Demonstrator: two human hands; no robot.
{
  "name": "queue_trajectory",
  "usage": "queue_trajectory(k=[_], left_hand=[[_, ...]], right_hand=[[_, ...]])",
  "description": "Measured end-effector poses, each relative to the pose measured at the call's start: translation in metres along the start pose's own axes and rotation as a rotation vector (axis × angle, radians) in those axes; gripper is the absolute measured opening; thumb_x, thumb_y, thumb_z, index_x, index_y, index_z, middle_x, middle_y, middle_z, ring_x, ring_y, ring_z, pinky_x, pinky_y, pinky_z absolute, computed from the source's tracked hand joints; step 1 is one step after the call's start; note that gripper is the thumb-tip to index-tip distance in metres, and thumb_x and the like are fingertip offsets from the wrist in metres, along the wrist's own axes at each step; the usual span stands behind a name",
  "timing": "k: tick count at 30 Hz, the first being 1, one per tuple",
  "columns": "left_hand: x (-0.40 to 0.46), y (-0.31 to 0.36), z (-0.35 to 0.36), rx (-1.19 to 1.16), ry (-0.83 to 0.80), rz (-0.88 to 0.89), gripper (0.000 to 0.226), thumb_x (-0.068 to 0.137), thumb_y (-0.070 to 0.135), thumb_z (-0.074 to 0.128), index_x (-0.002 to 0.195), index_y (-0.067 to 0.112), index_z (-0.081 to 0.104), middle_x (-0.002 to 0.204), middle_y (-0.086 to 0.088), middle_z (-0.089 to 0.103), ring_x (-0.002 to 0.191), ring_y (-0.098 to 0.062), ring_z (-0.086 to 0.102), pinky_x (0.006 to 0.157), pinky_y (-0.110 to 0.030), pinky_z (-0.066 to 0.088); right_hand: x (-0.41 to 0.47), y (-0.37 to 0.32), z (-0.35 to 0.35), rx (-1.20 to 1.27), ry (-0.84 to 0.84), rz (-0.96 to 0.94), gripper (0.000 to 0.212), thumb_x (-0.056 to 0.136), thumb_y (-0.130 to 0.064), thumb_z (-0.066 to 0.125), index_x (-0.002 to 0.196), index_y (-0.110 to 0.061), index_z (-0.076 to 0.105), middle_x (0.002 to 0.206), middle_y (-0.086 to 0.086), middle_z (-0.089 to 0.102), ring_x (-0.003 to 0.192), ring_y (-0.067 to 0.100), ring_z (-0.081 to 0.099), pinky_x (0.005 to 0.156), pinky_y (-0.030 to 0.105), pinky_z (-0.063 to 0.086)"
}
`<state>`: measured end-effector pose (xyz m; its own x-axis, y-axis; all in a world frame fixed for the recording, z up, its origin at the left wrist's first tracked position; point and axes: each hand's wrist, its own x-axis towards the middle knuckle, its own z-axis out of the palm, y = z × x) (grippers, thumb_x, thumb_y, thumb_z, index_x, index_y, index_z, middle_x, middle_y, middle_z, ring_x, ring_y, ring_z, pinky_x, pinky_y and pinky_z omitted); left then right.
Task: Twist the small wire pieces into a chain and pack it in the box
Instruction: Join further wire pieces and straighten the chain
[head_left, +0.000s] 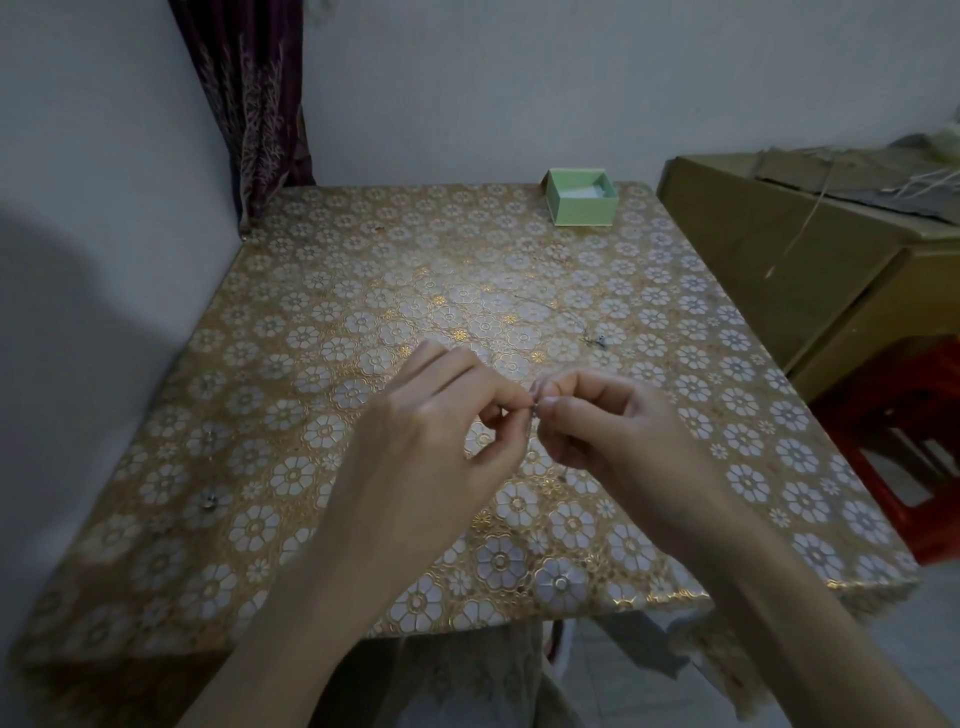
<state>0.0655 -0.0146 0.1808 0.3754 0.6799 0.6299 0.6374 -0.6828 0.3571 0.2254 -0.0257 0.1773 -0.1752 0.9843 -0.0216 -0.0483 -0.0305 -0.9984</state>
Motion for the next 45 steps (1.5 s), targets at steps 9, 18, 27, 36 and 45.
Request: queue_trajectory(k=[9,18,27,36,45], left_hand=[[0.002,0.005,0.007,-0.085,0.025,-0.144,0.01,0.078,0.026,0.051,0.075,0.018,0.056,0.07,0.018,0.037,0.07,0.0,0.039,0.068,-0.008,0.036],[0.0,-0.001,0.008,-0.052,-0.045,-0.092,0.012,0.08,0.026,0.049,0.076,0.018,0.057,0.071,0.016,0.04,0.073,0.0,0.037,0.072,-0.01,0.036],[0.0,-0.003,0.004,-0.233,-0.07,-0.077,0.012,0.084,0.023,0.054,0.078,0.017,0.061,0.075,0.009,0.053,0.075,0.003,0.044,0.07,-0.006,0.035],[0.0,-0.002,0.006,-0.465,-0.08,-0.202,0.008,0.081,0.026,0.054,0.078,0.021,0.059,0.076,0.01,0.055,0.071,-0.005,0.052,0.065,-0.01,0.038],[-0.001,-0.005,0.007,-0.494,-0.108,-0.236,0.005,0.078,0.028,0.054,0.076,0.026,0.058,0.078,0.014,0.053,0.073,-0.005,0.051,0.065,-0.011,0.038]], right_hand=[[0.0,0.0,0.004,0.005,-0.004,-0.099,0.015,0.074,-0.015,0.058,0.062,-0.022,0.061,0.074,-0.005,0.055,0.063,0.008,0.046,0.06,0.022,0.039],[0.002,0.006,0.001,-0.025,0.029,-0.091,0.01,0.074,-0.015,0.057,0.064,-0.016,0.06,0.079,-0.007,0.058,0.063,0.005,0.05,0.06,0.018,0.041],[0.004,0.011,0.0,0.204,-0.04,0.0,0.012,0.07,-0.014,0.06,0.06,-0.019,0.062,0.073,0.002,0.056,0.065,0.013,0.044,0.062,0.028,0.033],[0.006,0.012,-0.001,0.383,-0.107,-0.015,0.004,0.067,-0.017,0.062,0.068,-0.013,0.061,0.081,0.009,0.052,0.065,0.011,0.049,0.064,0.025,0.04],[0.006,0.014,-0.001,0.283,-0.05,-0.009,0.01,0.074,-0.008,0.055,0.067,-0.013,0.06,0.078,0.003,0.062,0.066,0.012,0.05,0.063,0.026,0.036]])
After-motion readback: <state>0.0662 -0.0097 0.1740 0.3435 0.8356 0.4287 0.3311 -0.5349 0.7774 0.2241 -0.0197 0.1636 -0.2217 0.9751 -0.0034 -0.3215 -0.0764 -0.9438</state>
